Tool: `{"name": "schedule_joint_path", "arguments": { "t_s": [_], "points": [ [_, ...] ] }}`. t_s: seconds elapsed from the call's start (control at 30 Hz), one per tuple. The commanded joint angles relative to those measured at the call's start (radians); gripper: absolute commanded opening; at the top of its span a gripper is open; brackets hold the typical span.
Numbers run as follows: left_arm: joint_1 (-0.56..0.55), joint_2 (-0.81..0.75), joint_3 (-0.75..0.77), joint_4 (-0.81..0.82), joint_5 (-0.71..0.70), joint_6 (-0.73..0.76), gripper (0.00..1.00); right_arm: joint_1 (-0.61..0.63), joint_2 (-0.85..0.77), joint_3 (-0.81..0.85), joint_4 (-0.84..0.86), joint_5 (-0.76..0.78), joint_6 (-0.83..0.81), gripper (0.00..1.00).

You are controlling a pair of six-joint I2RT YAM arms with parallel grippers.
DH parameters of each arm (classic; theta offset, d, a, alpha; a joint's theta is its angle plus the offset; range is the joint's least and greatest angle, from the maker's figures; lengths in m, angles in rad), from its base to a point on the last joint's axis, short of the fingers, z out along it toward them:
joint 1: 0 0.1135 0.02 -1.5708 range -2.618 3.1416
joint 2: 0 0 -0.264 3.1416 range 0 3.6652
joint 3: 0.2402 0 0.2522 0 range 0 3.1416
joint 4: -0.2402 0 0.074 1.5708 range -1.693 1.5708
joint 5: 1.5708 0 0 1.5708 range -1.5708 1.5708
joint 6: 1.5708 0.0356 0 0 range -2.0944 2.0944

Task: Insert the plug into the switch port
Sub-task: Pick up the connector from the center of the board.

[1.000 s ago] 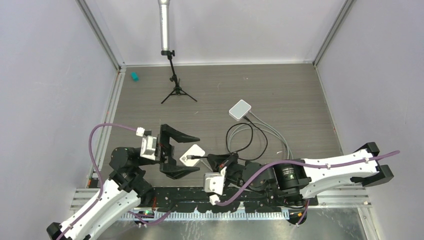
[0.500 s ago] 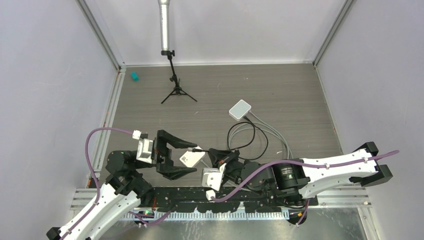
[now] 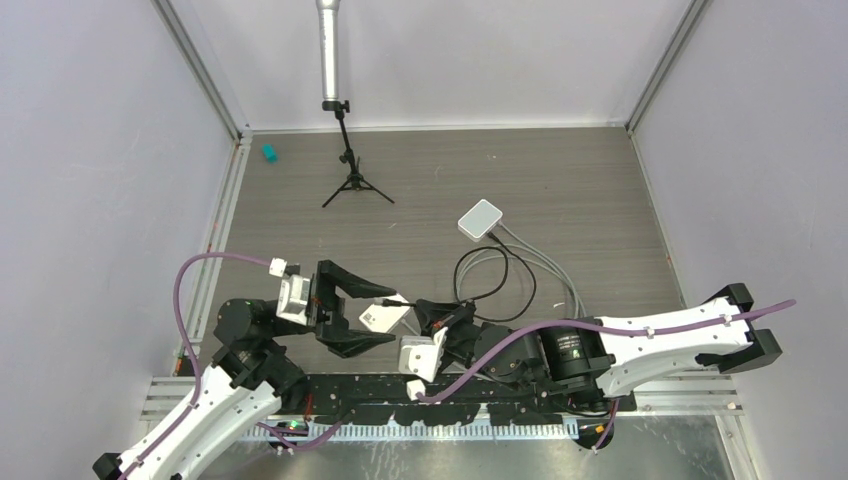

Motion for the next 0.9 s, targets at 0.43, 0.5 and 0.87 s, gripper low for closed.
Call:
{"name": "schedule_joint_path", "arguments": {
  "t_s": [0.43,0.5,0.87],
  "points": [
    [0.004,-0.063,0.019,0.006,0.063,0.094,0.83,0.005,-0.072,0.007,0.023,-0.127,0.172,0.00],
    [0.004,-0.077,0.026,-0.022,0.062,0.109,0.78,0.005,-0.081,0.002,0.023,-0.120,0.189,0.00],
    [0.004,-0.071,0.044,-0.048,0.072,0.133,0.69,-0.042,-0.085,0.005,-0.009,-0.246,0.260,0.01]
  ]
}}
